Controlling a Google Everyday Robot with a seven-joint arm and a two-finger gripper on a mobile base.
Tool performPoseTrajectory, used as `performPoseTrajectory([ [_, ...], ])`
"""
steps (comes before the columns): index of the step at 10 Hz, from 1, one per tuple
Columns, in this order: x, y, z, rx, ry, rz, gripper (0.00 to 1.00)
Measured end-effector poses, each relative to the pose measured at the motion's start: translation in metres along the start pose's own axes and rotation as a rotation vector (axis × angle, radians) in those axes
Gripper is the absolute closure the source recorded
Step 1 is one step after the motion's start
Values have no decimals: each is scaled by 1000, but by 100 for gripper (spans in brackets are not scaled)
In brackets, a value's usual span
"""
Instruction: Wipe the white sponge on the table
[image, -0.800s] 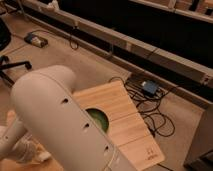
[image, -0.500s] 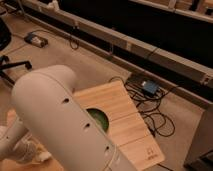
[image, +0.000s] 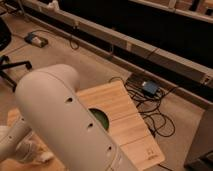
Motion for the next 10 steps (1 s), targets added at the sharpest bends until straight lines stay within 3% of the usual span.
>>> performPoseTrajectory([
  [10,11,-4,4,-4,-2,29,76],
])
